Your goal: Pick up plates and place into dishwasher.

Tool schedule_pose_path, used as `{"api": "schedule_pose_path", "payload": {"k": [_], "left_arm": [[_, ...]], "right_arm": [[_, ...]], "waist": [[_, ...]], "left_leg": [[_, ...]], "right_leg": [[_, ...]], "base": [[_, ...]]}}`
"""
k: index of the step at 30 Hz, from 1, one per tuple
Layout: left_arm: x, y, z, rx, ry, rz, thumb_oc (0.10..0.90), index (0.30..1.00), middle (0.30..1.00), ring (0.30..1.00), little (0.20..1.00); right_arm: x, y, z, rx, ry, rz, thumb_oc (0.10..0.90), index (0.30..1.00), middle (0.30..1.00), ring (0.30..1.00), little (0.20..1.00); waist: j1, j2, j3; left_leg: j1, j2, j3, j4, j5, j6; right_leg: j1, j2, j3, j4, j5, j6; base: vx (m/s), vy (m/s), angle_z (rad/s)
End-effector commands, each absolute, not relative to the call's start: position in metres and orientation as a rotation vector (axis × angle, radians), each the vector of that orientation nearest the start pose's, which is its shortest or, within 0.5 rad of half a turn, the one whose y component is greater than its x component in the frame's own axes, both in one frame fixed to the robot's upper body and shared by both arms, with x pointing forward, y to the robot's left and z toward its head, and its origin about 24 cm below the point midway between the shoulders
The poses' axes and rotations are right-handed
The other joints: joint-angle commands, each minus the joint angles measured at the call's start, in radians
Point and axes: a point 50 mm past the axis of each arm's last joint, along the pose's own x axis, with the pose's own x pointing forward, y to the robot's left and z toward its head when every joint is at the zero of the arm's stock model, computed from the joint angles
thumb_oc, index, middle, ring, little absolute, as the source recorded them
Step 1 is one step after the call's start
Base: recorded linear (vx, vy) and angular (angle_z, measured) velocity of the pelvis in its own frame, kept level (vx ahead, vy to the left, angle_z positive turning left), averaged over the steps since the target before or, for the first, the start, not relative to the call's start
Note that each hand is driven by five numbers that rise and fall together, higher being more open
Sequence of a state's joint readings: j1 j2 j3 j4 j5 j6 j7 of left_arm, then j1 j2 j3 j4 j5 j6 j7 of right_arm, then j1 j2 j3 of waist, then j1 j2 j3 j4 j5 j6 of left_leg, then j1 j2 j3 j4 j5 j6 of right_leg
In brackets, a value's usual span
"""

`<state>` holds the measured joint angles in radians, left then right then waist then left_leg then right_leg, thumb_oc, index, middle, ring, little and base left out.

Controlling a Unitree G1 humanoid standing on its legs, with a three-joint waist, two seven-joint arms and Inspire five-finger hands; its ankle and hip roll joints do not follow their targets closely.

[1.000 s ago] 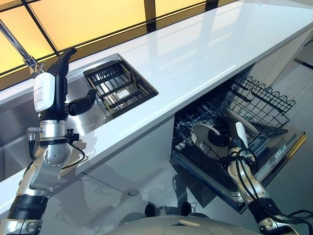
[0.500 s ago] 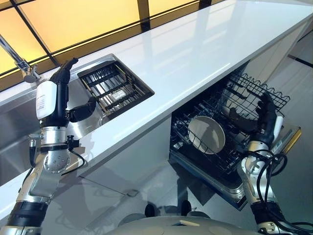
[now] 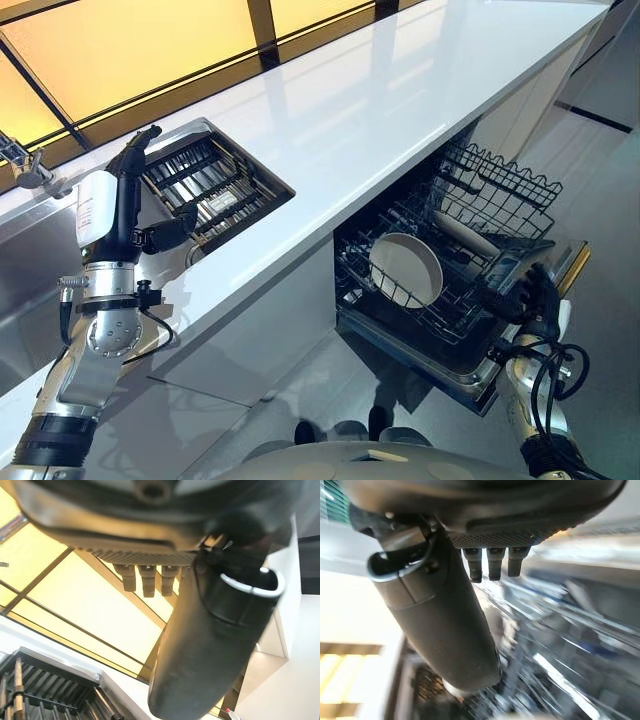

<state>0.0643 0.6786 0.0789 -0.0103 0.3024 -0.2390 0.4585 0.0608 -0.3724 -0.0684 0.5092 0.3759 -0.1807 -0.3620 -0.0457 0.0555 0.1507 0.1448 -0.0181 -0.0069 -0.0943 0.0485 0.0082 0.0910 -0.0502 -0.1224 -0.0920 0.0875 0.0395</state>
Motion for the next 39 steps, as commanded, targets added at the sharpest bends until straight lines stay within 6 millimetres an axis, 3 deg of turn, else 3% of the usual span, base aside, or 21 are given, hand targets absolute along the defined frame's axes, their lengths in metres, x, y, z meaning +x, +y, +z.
{"api": "schedule_pose_path", "payload": {"k": [1,10,14,20,23,24,25,27,30,32,35,37,39], "left_arm": [[0.253,0.286,0.168,0.892,-0.586,0.438,0.8,0.9,0.9,0.9,0.9],[0.26,0.28,0.174,0.904,-0.597,0.403,0.8,0.9,0.9,0.9,0.9],[0.261,0.277,0.174,0.907,-0.599,0.387,0.8,0.9,0.9,0.9,0.9],[0.264,0.275,0.168,0.885,-0.591,0.378,0.8,0.9,0.9,0.9,0.9],[0.265,0.273,0.164,0.872,-0.583,0.372,0.8,0.9,0.9,0.9,0.9],[0.266,0.271,0.161,0.864,-0.579,0.364,0.8,0.9,0.9,0.9,0.9],[0.266,0.271,0.16,0.864,-0.578,0.363,0.8,0.9,0.9,0.9,0.9],[0.268,0.266,0.156,0.855,-0.571,0.346,0.8,0.9,0.9,0.9,0.9],[0.267,0.261,0.153,0.851,-0.563,0.325,0.8,0.9,0.9,0.9,0.9],[0.267,0.26,0.152,0.852,-0.559,0.312,0.8,0.9,0.9,0.9,0.9],[0.266,0.26,0.15,0.851,-0.551,0.305,0.8,0.9,0.9,0.9,0.9],[0.264,0.261,0.149,0.85,-0.547,0.308,0.8,0.9,0.9,0.9,0.9],[0.262,0.262,0.146,0.849,-0.543,0.317,0.8,0.9,0.9,0.9,0.9]], "right_arm": [[0.245,-0.304,0.005,-0.03,0.155,-0.52,0.8,0.9,0.9,0.9,0.9],[0.262,-0.302,-0.003,0.127,0.252,-0.462,0.8,0.9,0.9,0.9,0.9],[0.282,-0.283,0.014,0.329,0.152,-0.321,0.8,0.9,0.9,0.9,0.9],[0.317,-0.21,0.066,0.688,-0.111,0.092,0.8,0.9,0.9,0.9,0.9],[0.321,-0.159,0.095,0.989,-0.197,0.402,0.8,0.9,0.9,0.9,0.9],[0.32,-0.132,0.114,1.099,-0.236,0.558,0.8,0.9,0.9,0.9,0.9],[0.32,-0.131,0.115,1.105,-0.241,0.569,0.8,0.9,0.9,0.9,0.9],[0.316,-0.104,0.139,1.166,-0.316,0.722,0.8,0.9,0.9,0.9,0.9],[0.309,-0.091,0.161,1.111,-0.423,0.784,0.8,0.9,0.9,0.9,0.9],[0.309,-0.093,0.167,1.027,-0.479,0.72,0.8,0.9,0.9,0.9,0.9],[0.311,-0.109,0.167,0.757,-0.544,0.472,0.8,0.9,0.9,0.9,0.9],[0.313,-0.125,0.16,0.517,-0.543,0.275,0.8,0.9,0.9,0.9,0.9],[0.311,-0.142,0.15,0.394,-0.516,0.162,0.8,0.9,0.9,0.9,0.9]], "waist": [[0.04,0.012,0.008],[0.084,0.026,0.034],[0.103,0.027,0.041],[0.13,0.025,0.039],[0.143,0.023,0.032],[0.151,0.022,0.029],[0.152,0.022,0.029],[0.165,0.02,0.021],[0.176,0.017,0.011],[0.179,0.014,0.005],[0.174,0.01,-0.002],[0.164,0.009,-0.004],[0.152,0.009,-0.003]], "left_leg": [[0.013,-0.068,0.039,0.008,-0.123,0.022],[-0.006,-0.068,0.004,0.01,-0.11,0.014],[-0.007,-0.067,-0.012,0.012,-0.104,0.013],[-0.011,-0.073,-0.033,0.016,-0.097,0.014],[-0.014,-0.077,-0.042,0.018,-0.093,0.015],[-0.013,-0.079,-0.046,0.021,-0.092,0.015],[-0.013,-0.079,-0.047,0.022,-0.092,0.015],[-0.017,-0.084,-0.053,0.033,-0.095,0.017],[-0.022,-0.091,-0.06,0.049,-0.101,0.021],[-0.023,-0.095,-0.064,0.054,-0.104,0.023],[-0.021,-0.098,-0.067,0.056,-0.107,0.027],[-0.019,-0.1,-0.065,0.056,-0.109,0.029],[-0.013,-0.098,-0.061,0.054,-0.112,0.032]], "right_leg": [[0.019,0.048,-0.057,0.1,-0.178,0.021],[0.019,0.043,-0.086,0.094,-0.174,0.012],[0.026,0.04,-0.103,0.094,-0.176,0.005],[0.039,0.037,-0.123,0.081,-0.175,-0.002],[0.046,0.036,-0.129,0.071,-0.173,-0.004],[0.051,0.035,-0.131,0.066,-0.172,-0.005],[0.052,0.035,-0.132,0.065,-0.171,-0.005],[0.058,0.033,-0.133,0.057,-0.17,-0.007],[0.065,0.031,-0.13,0.05,-0.169,-0.009],[0.067,0.032,-0.124,0.046,-0.168,-0.01],[0.065,0.035,-0.109,0.045,-0.166,-0.009],[0.062,0.036,-0.092,0.045,-0.163,-0.009],[0.059,0.038,-0.077,0.047,-0.16,-0.006]], "base": [[0.02,-0.03,0.04],[0.01,-0.01,0.08],[0.03,-0.005,0.14],[0.02,0.011,0.12],[0.03,0.011,0.0],[0.04,0.015,0.01],[0.05,0.018,0.02],[0.06,0.015,0.01],[0.05,0.014,0.02],[0.04,0.009,0.06],[0.04,0.009,0.04],[0.01,0.007,0.02],[0.03,0.008,0.04]]}}
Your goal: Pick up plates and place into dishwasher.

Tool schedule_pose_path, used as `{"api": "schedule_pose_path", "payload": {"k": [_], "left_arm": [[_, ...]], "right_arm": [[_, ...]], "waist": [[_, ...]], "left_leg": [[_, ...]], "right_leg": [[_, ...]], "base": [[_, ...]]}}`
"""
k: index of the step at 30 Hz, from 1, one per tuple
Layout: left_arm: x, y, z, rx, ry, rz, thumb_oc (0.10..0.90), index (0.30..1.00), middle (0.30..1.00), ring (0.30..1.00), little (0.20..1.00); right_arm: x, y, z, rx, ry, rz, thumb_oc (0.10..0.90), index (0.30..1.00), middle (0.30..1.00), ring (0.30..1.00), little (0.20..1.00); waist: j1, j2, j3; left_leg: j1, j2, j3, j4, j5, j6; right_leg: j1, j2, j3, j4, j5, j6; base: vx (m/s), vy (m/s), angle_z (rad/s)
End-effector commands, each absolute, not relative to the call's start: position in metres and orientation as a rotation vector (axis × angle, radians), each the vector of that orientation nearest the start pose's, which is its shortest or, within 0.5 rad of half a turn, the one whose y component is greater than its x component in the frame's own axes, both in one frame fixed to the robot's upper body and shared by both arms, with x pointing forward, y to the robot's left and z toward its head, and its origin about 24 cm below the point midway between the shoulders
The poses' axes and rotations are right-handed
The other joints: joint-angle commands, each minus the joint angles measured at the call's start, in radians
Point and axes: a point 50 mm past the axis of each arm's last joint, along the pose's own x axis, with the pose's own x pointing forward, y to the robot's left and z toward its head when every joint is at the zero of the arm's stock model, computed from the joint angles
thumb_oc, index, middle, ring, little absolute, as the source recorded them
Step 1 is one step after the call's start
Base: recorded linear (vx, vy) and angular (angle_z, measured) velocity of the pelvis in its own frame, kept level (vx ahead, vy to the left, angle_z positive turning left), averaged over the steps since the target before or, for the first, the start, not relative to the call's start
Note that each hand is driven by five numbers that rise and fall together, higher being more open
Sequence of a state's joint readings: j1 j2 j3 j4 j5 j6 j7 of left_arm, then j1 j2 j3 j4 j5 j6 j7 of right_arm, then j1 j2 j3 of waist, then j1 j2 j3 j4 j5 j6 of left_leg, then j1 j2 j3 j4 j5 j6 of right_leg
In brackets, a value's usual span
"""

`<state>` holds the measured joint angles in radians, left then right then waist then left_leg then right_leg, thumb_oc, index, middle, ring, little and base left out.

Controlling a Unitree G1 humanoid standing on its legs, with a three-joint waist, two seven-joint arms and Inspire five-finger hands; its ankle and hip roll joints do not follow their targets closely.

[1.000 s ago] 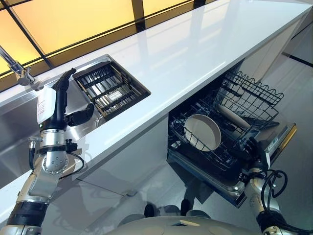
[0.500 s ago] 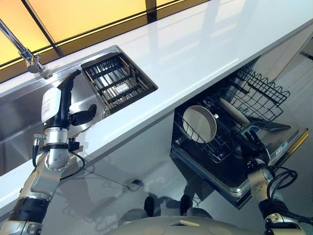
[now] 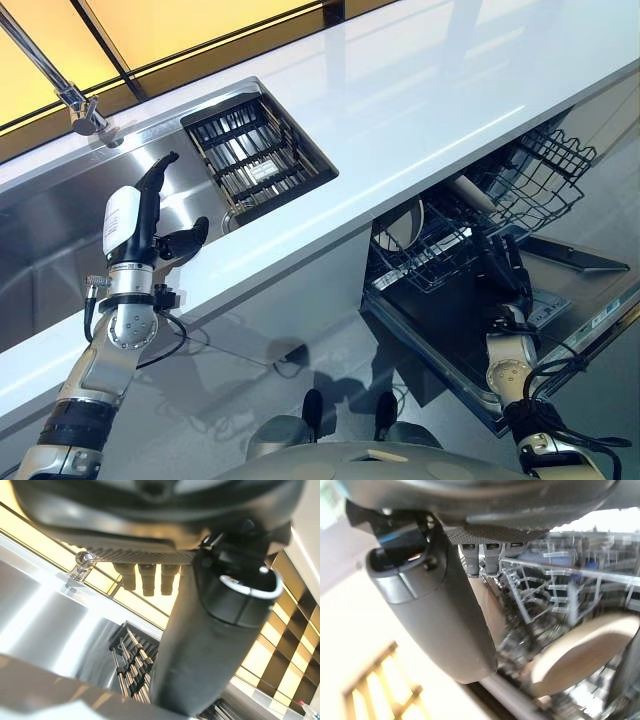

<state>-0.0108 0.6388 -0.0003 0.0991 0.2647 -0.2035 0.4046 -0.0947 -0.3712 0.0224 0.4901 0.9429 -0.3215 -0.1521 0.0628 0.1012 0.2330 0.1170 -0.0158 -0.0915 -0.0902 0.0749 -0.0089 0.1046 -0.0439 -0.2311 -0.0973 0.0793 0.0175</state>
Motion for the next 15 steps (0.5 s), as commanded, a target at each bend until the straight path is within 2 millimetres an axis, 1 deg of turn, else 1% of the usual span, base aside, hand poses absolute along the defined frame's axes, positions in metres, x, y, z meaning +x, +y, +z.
{"api": "schedule_pose_path", "payload": {"k": [1,5,7,11,15], "left_arm": [[0.26,0.263,0.145,0.849,-0.54,0.325,0.8,0.9,0.9,0.9,0.9],[0.257,0.265,0.142,0.844,-0.54,0.34,0.8,0.9,0.9,0.9,0.9],[0.258,0.264,0.143,0.838,-0.541,0.34,0.8,0.9,0.9,0.9,0.9],[0.262,0.259,0.144,0.833,-0.555,0.322,0.8,0.9,0.9,0.9,0.9],[0.267,0.251,0.147,0.836,-0.585,0.298,0.8,0.9,0.9,0.9,0.9]], "right_arm": [[0.31,-0.152,0.141,0.349,-0.49,0.128,0.8,0.9,0.9,0.9,0.9],[0.308,-0.182,0.12,0.193,-0.418,0.036,0.8,0.9,0.9,0.9,0.9],[0.309,-0.189,0.114,0.124,-0.387,0.011,0.8,0.9,0.9,0.9,0.9],[0.316,-0.198,0.108,0.001,-0.335,-0.005,0.8,0.9,0.9,0.9,0.9],[0.325,-0.197,0.107,-0.087,-0.305,0.007,0.8,0.9,0.9,0.9,0.9]], "waist": [[0.036,-0.038,-0.084],[0.02,-0.039,-0.077],[0.016,-0.039,-0.073],[0.015,-0.041,-0.064],[0.026,-0.042,-0.055]], "left_leg": [[0.017,-0.101,0.028,0.051,-0.142,0.051],[0.026,-0.101,0.039,0.053,-0.151,0.053],[0.03,-0.102,0.042,0.056,-0.155,0.053],[0.035,-0.103,0.036,0.061,-0.158,0.051],[0.034,-0.102,0.02,0.067,-0.158,0.047]], "right_leg": [[0.045,0.032,0.04,0.051,-0.15,0.018],[0.046,0.032,0.061,0.046,-0.142,0.026],[0.049,0.033,0.068,0.042,-0.139,0.028],[0.054,0.034,0.077,0.045,-0.139,0.029],[0.055,0.031,0.067,0.062,-0.148,0.026]], "base": [[0.03,0.002,0.05],[0.03,-0.004,-0.01],[0.05,-0.006,-0.06],[0.07,-0.003,-0.02],[0.07,0.01,0.07]]}}
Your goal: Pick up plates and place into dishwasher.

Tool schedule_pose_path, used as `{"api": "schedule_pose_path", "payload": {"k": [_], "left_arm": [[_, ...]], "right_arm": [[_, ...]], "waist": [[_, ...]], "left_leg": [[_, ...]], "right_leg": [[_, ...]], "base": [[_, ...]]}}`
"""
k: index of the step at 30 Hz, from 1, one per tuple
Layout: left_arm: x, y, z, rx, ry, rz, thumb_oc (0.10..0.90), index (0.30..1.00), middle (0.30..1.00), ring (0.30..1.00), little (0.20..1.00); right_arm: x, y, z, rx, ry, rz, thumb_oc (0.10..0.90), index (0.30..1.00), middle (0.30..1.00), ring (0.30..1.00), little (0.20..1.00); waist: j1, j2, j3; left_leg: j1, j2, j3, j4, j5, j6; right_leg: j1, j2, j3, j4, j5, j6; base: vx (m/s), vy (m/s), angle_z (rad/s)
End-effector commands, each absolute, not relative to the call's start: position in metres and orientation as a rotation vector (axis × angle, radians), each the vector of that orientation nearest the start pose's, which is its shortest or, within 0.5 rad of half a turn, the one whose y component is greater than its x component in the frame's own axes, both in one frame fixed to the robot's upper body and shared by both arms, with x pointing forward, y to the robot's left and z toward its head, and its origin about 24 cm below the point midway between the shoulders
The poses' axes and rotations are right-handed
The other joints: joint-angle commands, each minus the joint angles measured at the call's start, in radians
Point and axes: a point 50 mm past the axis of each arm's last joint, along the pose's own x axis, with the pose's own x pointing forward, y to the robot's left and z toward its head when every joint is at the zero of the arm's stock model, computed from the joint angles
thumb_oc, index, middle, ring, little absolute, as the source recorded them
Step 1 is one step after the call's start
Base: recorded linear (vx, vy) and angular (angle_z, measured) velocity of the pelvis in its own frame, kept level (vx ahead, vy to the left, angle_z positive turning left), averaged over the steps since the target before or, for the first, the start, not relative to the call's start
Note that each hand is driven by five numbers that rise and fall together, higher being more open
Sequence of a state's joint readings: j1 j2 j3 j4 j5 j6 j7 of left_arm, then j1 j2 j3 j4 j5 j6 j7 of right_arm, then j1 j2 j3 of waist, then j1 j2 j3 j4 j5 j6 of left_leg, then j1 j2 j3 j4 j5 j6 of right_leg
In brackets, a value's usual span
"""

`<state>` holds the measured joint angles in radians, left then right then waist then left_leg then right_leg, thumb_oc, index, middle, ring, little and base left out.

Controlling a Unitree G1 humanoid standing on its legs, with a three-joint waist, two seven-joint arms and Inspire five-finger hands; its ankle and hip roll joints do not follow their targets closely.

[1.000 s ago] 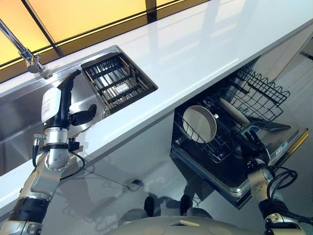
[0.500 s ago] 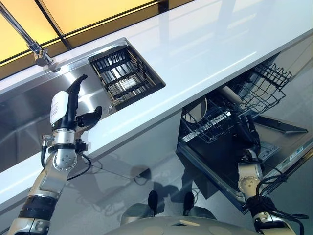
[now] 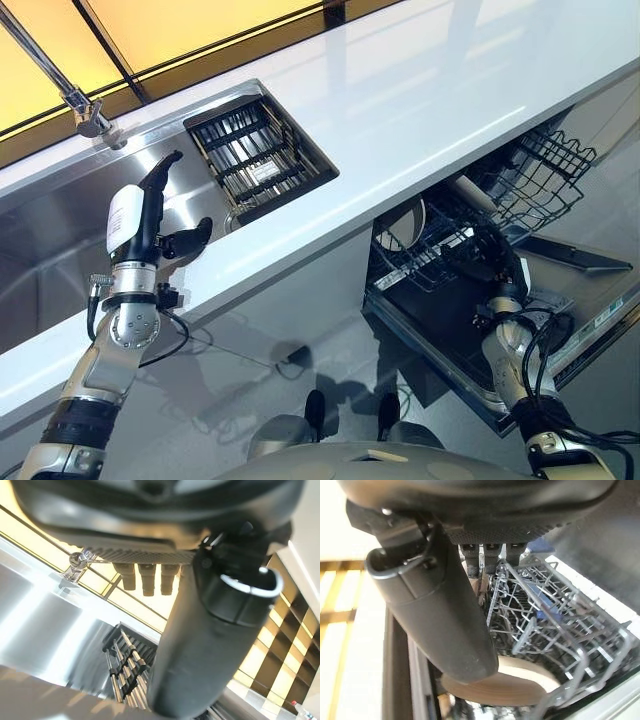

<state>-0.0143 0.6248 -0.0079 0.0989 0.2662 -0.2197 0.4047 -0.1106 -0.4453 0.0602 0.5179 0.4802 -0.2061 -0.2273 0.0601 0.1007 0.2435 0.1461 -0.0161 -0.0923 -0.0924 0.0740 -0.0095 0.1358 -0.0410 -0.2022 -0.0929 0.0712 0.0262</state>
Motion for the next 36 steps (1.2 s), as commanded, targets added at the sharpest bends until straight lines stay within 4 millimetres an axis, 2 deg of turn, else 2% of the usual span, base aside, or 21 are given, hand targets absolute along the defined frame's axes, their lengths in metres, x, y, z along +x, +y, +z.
{"api": "schedule_pose_path", "payload": {"k": [1,9,17,20,23,30,34,36], "left_arm": [[0.267,0.249,0.148,0.835,-0.592,0.293,0.8,0.9,0.9,0.9,0.9],[0.264,0.237,0.157,0.827,-0.657,0.225,0.8,0.9,0.9,0.9,0.9],[0.257,0.23,0.154,0.789,-0.68,0.156,0.8,0.9,0.9,0.9,0.9],[0.254,0.23,0.149,0.779,-0.664,0.146,0.8,0.9,0.9,0.9,0.9],[0.252,0.231,0.146,0.743,-0.647,0.135,0.8,0.9,0.9,0.9,0.9],[0.251,0.236,0.146,0.689,-0.639,0.138,0.8,0.9,0.9,0.9,0.9],[0.25,0.238,0.147,0.667,-0.653,0.131,0.8,0.9,0.9,0.9,0.9],[0.249,0.239,0.151,0.655,-0.668,0.109,0.8,0.9,0.9,0.9,0.9]], "right_arm": [[0.327,-0.196,0.107,-0.101,-0.297,0.013,0.8,0.9,0.9,0.9,0.9],[0.343,-0.18,0.111,-0.109,-0.277,0.05,0.8,0.9,0.9,0.9,0.9],[0.353,-0.145,0.145,0.127,-0.443,0.101,0.8,0.9,0.9,0.9,0.9],[0.355,-0.137,0.151,0.114,-0.478,0.071,0.8,0.9,0.9,0.9,0.9],[0.359,-0.139,0.155,0.055,-0.484,0.01,0.8,0.9,0.9,0.9,0.9],[0.367,-0.159,0.158,-0.016,-0.476,-0.075,0.8,0.9,0.9,0.9,0.9],[0.367,-0.168,0.152,-0.073,-0.447,-0.091,0.8,0.9,0.9,0.9,0.9],[0.365,-0.171,0.147,-0.169,-0.428,-0.086,0.8,0.9,0.9,0.9,0.9]], "waist": [[0.033,-0.042,-0.064],[0.091,-0.04,-0.049],[0.154,-0.027,-0.048],[0.166,-0.02,-0.052],[0.176,-0.014,-0.053],[0.178,-0.01,-0.046],[0.168,-0.009,-0.04],[0.157,-0.01,-0.036]], "left_leg": [[0.005,-0.102,0.017,0.072,-0.157,0.047],[-0.021,-0.106,-0.037,0.108,-0.157,0.039],[-0.045,-0.115,-0.086,0.125,-0.151,0.037],[-0.049,-0.12,-0.094,0.127,-0.151,0.04],[-0.05,-0.124,-0.099,0.123,-0.146,0.043],[-0.048,-0.13,-0.092,0.115,-0.142,0.047],[-0.045,-0.133,-0.073,0.114,-0.146,0.053],[-0.042,-0.134,-0.062,0.113,-0.149,0.057]], "right_leg": [[0.023,0.027,0.033,0.063,-0.142,0.017],[0.024,0.011,-0.015,0.088,-0.158,0.0],[0.024,-0.001,-0.059,0.096,-0.165,-0.016],[0.022,-0.004,-0.062,0.094,-0.163,-0.016],[0.02,-0.006,-0.063,0.091,-0.158,-0.015],[0.009,-0.014,-0.067,0.095,-0.148,-0.004],[-0.001,-0.018,-0.066,0.105,-0.144,0.005],[-0.007,-0.02,-0.058,0.109,-0.139,0.011]], "base": [[0.06,0.013,0.07],[0.06,0.019,0.13],[0.04,0.035,0.17],[0.05,0.045,0.06],[0.04,0.04,0.05],[0.01,0.013,0.05],[0.0,0.0,0.0],[-0.03,0.018,-0.05]]}}
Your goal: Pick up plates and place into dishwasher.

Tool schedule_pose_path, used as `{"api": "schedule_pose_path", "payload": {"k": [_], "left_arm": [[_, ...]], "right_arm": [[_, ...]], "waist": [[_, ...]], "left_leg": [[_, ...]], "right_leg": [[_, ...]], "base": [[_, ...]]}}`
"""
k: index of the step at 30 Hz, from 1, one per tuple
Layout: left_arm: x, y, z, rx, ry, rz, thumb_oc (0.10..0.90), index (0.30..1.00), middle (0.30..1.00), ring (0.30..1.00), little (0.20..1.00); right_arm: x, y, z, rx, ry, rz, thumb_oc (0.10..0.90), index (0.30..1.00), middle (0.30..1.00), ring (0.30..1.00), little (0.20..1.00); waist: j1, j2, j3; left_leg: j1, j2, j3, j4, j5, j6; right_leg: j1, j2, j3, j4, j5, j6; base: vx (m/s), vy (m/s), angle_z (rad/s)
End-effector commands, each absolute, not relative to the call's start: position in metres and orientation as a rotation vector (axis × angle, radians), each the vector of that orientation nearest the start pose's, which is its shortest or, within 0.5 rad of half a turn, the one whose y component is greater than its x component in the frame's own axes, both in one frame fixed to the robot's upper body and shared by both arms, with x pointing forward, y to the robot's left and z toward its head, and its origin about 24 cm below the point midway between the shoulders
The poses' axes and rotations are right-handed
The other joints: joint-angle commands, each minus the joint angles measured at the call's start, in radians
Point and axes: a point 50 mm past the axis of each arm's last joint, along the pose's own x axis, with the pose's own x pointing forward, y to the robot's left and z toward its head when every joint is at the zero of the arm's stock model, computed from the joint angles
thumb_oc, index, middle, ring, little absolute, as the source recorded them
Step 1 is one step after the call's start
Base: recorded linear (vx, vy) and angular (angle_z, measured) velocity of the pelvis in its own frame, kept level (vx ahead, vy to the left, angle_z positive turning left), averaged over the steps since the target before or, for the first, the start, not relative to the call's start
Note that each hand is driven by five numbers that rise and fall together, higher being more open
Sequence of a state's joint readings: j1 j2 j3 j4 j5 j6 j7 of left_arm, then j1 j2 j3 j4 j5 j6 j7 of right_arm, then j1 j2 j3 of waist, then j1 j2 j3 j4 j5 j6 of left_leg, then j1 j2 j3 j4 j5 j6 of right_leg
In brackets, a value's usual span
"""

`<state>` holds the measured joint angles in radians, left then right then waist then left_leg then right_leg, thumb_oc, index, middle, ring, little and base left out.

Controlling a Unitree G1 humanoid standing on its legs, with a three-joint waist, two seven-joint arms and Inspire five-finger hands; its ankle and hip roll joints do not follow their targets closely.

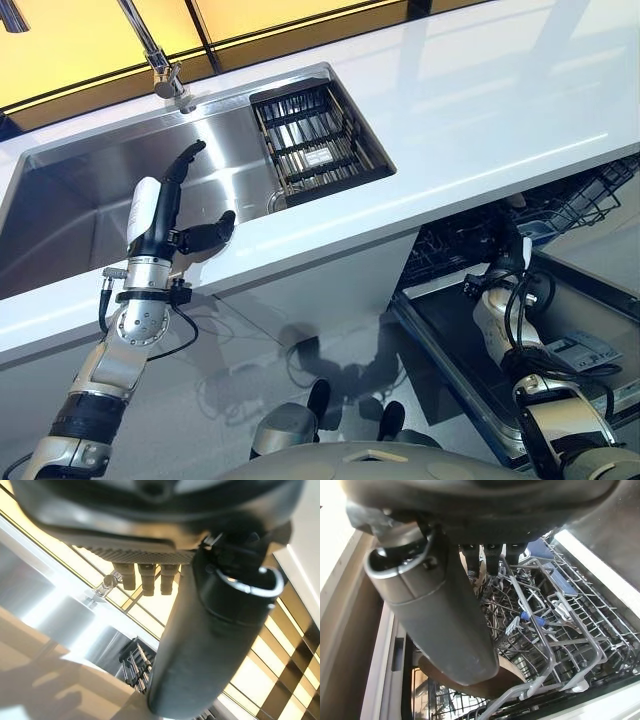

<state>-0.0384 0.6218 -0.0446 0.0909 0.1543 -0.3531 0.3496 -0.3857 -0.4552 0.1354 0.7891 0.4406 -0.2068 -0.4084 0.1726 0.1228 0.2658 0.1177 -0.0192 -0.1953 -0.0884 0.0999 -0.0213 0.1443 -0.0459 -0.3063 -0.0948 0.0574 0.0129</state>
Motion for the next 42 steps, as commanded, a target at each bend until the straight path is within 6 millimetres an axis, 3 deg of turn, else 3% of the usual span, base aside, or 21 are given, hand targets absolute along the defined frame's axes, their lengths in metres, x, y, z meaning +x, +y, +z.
{"api": "schedule_pose_path", "payload": {"k": [1,4,8,14,18,24,29,35,42], "left_arm": [[0.249,0.239,0.152,0.653,-0.675,0.093,0.8,0.9,0.9,0.9,0.9],[0.252,0.239,0.161,0.698,-0.695,0.071,0.8,0.9,0.9,0.9,0.9],[0.259,0.258,0.174,0.73,-0.674,0.134,0.8,0.9,0.9,0.9,0.9],[0.264,0.275,0.181,0.763,-0.639,0.178,0.8,0.9,0.9,0.9,0.9],[0.264,0.287,0.185,0.79,-0.619,0.228,0.8,0.9,0.9,0.9,0.9],[0.268,0.303,0.194,0.806,-0.602,0.306,0.8,0.9,0.9,0.9,0.9],[0.266,0.308,0.195,0.803,-0.596,0.332,0.8,0.9,0.9,0.9,0.9],[0.262,0.319,0.194,0.822,-0.567,0.369,0.8,0.9,0.9,0.9,0.9],[0.259,0.331,0.186,0.803,-0.5,0.404,0.8,0.9,0.9,0.9,0.9]], "right_arm": [[0.364,-0.173,0.144,-0.211,-0.421,-0.081,0.8,0.9,0.9,0.9,0.9],[0.359,-0.182,0.136,-0.344,-0.394,-0.065,0.8,0.9,0.9,0.9,0.9],[0.342,-0.207,0.127,-0.47,-0.343,-0.037,0.8,0.9,0.9,0.9,0.9],[0.319,-0.236,0.138,-0.458,-0.391,-0.093,0.8,0.9,0.9,0.9,0.9],[0.302,-0.266,0.148,-0.464,-0.412,-0.179,0.8,0.9,0.9,0.9,0.9],[0.286,-0.298,0.15,-0.476,-0.386,-0.285,0.8,0.9,0.9,0.9,0.9],[0.278,-0.312,0.147,-0.476,-0.357,-0.369,0.8,0.9,0.9,0.9,0.9],[0.258,-0.35,0.139,-0.361,-0.328,-0.691,0.8,0.9,0.9,0.9,0.9],[0.225,-0.387,0.1,-0.098,-0.191,-0.969,0.8,0.9,0.9,0.9,0.9]], "waist": [[0.038,-0.032,-0.056],[0.012,-0.036,-0.049],[-0.042,-0.052,-0.045],[-0.091,-0.075,-0.041],[-0.119,-0.092,-0.039],[-0.157,-0.106,-0.048],[-0.174,-0.109,-0.055],[-0.2,-0.107,-0.059],[-0.227,-0.093,-0.059]], "left_leg": [[-0.012,-0.131,0.048,0.107,-0.174,0.071],[-0.003,-0.13,0.067,0.101,-0.178,0.077],[0.015,-0.125,0.105,0.083,-0.183,0.088],[0.037,-0.118,0.144,0.063,-0.188,0.096],[0.044,-0.114,0.164,0.069,-0.202,0.1],[0.054,-0.104,0.195,0.068,-0.209,0.104],[0.065,-0.099,0.214,0.065,-0.215,0.106],[0.077,-0.093,0.243,0.062,-0.227,0.108],[0.072,-0.089,0.262,0.079,-0.242,0.112]], "right_leg": [[-0.019,-0.015,0.052,0.111,-0.122,0.027],[-0.029,-0.014,0.071,0.114,-0.113,0.039],[-0.046,-0.01,0.101,0.122,-0.101,0.062],[-0.061,-0.008,0.127,0.141,-0.095,0.083],[-0.068,-0.003,0.15,0.156,-0.098,0.092],[-0.059,0.009,0.189,0.176,-0.117,0.09],[-0.059,0.011,0.2,0.187,-0.123,0.092],[-0.064,0.016,0.214,0.194,-0.125,0.099],[-0.071,0.027,0.24,0.207,-0.141,0.095]], "base": [[-0.04,0.017,-0.06],[-0.05,0.013,-0.14],[-0.07,0.011,-0.19],[-0.06,-0.012,-0.17],[-0.06,-0.011,-0.2],[-0.07,-0.001,-0.17],[-0.05,0.003,-0.11],[-0.04,-0.013,-0.12],[-0.03,-0.042,-0.15]]}}
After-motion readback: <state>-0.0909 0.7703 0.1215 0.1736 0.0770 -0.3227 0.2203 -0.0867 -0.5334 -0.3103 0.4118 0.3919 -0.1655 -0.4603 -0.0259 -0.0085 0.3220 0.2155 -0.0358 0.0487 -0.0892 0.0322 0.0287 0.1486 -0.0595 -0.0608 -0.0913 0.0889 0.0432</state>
